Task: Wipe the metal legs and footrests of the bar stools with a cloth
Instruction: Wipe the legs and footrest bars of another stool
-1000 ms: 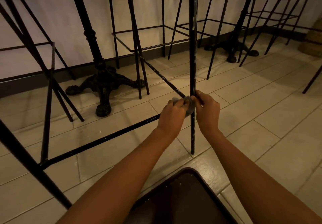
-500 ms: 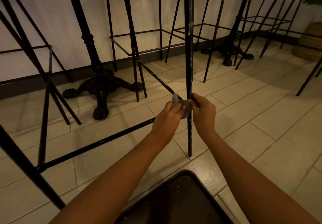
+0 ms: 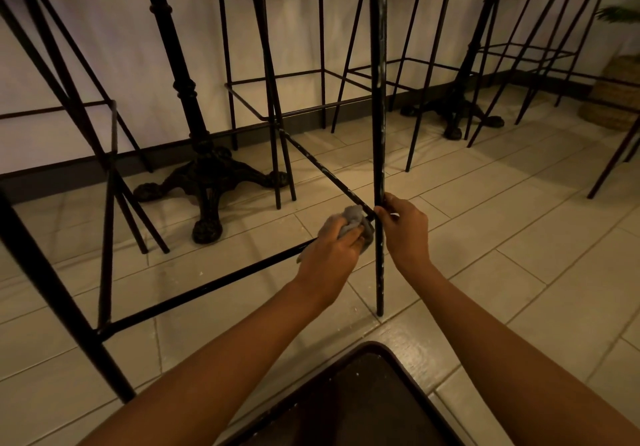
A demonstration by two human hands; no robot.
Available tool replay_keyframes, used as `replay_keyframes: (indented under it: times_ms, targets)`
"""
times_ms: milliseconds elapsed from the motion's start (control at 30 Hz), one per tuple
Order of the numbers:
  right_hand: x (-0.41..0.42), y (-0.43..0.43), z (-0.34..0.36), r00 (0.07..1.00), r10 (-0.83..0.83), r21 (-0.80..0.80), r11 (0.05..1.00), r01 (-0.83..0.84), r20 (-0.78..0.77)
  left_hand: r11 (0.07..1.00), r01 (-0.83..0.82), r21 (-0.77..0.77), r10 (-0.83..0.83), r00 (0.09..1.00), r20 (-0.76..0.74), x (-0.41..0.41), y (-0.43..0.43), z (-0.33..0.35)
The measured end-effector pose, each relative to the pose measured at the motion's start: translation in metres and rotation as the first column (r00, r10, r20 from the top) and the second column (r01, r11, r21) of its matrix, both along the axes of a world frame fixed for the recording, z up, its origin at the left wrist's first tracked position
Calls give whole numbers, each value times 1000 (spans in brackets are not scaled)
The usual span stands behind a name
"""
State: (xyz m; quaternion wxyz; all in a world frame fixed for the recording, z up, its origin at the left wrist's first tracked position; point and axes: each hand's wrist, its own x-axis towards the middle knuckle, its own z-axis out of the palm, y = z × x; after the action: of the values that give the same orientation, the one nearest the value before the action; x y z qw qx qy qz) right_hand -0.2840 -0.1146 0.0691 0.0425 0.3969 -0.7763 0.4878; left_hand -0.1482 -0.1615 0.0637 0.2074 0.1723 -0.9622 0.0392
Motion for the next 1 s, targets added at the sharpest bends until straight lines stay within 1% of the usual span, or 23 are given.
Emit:
replay_keyframes:
  times_ms: [33,67,133,233,300,333,433,467,500,567,633,667,733,800,1000]
  targets:
    - [0,1,1,1000,2,18,1000,-1,-16,1000,27,-11,-27,1000,-15,-1,2,1]
    - [1,1,2,1000,3,38,999,-2,-29,997,69,23,-69,997,-32,-1,6,4]
    - [1,1,2,999,-2,76,997,5,-47,973,128,194,-114,990,-80,-3,11,14]
    - [4,2,5,998,-44,121,992,48,-36,876,84,475,-27,992,-126,-6,12,32]
    - [7,7,12,997,-54,112,993,49,48,775,93,625,31,982,-185,-6,9,46]
    - [8,10,16,994,-54,98,994,44,98,704,96,703,65,978,-199,-5,8,52]
    - [13,20,20,952,-28,65,998,9,305,440,100,893,176,965,-195,-3,5,60]
    - [16,23,19,913,-3,60,998,-24,408,362,108,926,212,958,-194,-3,6,62]
    - [20,26,20,848,32,49,996,-68,529,309,113,944,247,949,-195,-3,7,63]
    - [29,29,25,658,106,16,984,-176,746,233,140,962,318,924,-212,-4,8,64]
    - [33,31,31,488,158,-15,958,-286,859,167,165,972,362,907,-216,-6,8,65]
    - [33,32,32,428,184,-34,942,-335,885,134,178,975,373,903,-216,-6,7,65]
    - [30,33,32,362,225,-72,918,-390,905,41,240,970,388,891,-237,-6,3,65]
    - [29,36,31,334,247,-102,912,-397,910,-33,298,954,404,877,-259,-6,0,65]
    - [27,39,30,216,338,-250,902,-352,916,-112,309,944,463,857,-226,-7,-8,59]
